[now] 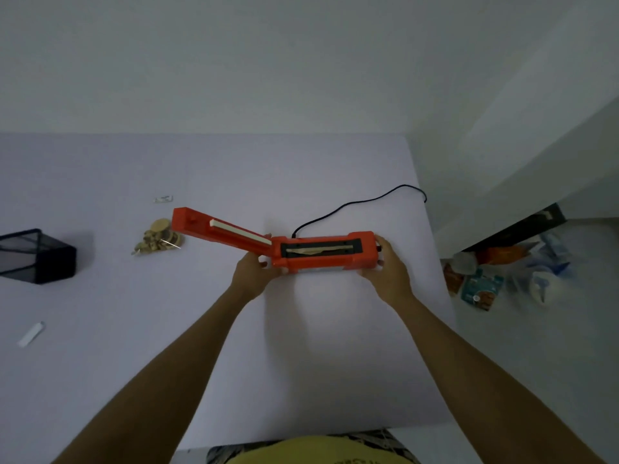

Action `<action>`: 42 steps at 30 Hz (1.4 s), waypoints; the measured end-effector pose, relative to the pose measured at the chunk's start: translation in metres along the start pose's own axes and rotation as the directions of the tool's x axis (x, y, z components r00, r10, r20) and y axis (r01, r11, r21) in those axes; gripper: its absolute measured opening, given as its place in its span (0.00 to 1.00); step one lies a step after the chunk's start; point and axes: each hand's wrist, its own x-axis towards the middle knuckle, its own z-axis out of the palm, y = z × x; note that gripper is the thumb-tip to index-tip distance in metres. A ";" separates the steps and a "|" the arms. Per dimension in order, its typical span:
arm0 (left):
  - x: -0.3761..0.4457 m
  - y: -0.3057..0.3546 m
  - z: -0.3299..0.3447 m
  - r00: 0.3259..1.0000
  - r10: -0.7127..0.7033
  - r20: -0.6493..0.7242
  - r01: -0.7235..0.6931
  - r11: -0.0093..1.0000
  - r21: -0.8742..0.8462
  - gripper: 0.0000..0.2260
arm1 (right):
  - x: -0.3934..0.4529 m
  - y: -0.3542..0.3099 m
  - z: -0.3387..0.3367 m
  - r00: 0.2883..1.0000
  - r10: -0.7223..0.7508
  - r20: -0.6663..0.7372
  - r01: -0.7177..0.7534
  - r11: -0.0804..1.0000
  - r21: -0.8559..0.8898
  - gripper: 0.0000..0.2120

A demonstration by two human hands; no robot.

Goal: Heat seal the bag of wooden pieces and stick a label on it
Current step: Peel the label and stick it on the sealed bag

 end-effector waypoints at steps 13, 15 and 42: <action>0.032 0.017 0.000 0.993 0.007 -0.122 -0.024 0.990 -0.136 0.25 | 0.049 -0.011 0.008 0.993 -0.121 0.010 0.122 0.991 -0.059 0.37; 0.049 0.025 -0.008 0.991 0.016 -0.129 -0.034 0.990 -0.140 0.25 | 0.068 -0.020 0.010 0.989 -0.147 -0.003 0.146 0.986 -0.074 0.37; 0.141 0.056 -0.034 0.987 0.049 -0.155 -0.048 0.999 0.011 0.30 | 0.159 -0.062 0.017 0.992 -0.122 -0.026 0.113 0.966 -0.234 0.44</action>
